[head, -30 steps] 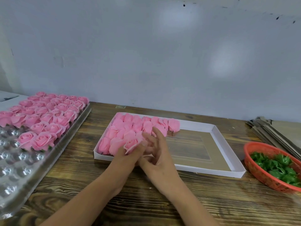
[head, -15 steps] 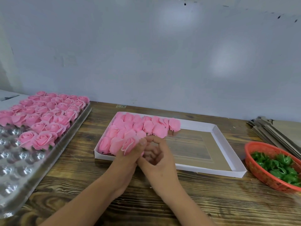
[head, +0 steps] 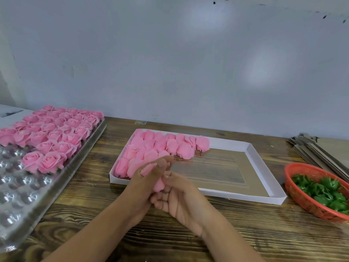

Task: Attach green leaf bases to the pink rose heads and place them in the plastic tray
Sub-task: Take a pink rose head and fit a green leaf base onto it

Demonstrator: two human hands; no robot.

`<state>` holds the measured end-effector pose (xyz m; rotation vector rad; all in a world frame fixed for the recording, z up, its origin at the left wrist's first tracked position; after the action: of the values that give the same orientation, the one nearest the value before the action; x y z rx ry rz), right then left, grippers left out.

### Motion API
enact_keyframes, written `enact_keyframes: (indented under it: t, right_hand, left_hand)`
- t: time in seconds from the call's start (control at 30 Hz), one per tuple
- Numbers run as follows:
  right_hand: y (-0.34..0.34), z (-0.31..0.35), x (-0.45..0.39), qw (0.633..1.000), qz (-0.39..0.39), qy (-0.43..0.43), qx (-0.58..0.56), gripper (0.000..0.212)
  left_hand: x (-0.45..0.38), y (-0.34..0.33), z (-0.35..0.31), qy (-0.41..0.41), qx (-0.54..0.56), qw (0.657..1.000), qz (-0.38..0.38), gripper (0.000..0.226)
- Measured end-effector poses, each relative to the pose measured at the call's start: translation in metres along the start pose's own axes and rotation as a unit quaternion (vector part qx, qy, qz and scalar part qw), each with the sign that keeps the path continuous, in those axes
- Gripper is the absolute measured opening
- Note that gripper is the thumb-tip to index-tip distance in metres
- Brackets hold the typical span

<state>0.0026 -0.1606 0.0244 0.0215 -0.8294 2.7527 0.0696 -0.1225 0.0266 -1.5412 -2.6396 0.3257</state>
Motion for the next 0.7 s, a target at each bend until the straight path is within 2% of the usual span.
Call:
enact_keyframes:
  t: [0.2, 0.3, 0.4, 0.5, 0.63, 0.7]
  right_hand:
    - [0.005, -0.002, -0.003, 0.999, -0.012, 0.038, 0.026, 0.026]
    - [0.0, -0.006, -0.002, 1.0, 0.006, 0.01, 0.012, 0.026]
    - [0.002, -0.014, -0.001, 0.999, -0.008, -0.046, 0.022, 0.04]
    - [0.002, -0.015, -0.002, 0.998, -0.022, -0.052, 0.038, 0.046]
    - [0.004, -0.005, -0.005, 0.998, -0.043, 0.012, 0.044, 0.031]
    - [0.004, -0.002, -0.003, 0.997, -0.04, 0.035, 0.063, 0.024]
  left_hand:
    - [0.002, 0.004, -0.001, 0.004, -0.011, 0.999, -0.033, 0.08]
    - [0.002, 0.006, -0.001, 0.005, 0.004, 0.999, -0.036, 0.079]
    - [0.001, 0.006, -0.002, 0.005, 0.001, 0.999, -0.036, 0.079]
    - [0.001, 0.005, -0.002, 0.005, -0.004, 0.999, -0.041, 0.078]
    - [0.001, 0.009, -0.002, 0.016, 0.007, 0.998, -0.054, 0.067]
    - [0.0, 0.009, -0.002, 0.018, 0.012, 0.999, -0.047, 0.068]
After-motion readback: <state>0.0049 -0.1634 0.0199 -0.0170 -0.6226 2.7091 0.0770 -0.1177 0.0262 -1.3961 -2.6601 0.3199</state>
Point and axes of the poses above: each hand's wrist, its own x-axis away from the middle knuckle, its own y-axis out of the back of the hand, z = x × y, the point moved 8 cm from there along -x, towards the middle knuckle, and after that the axes turned 5 degrees about -x, right-handed, at the moved point
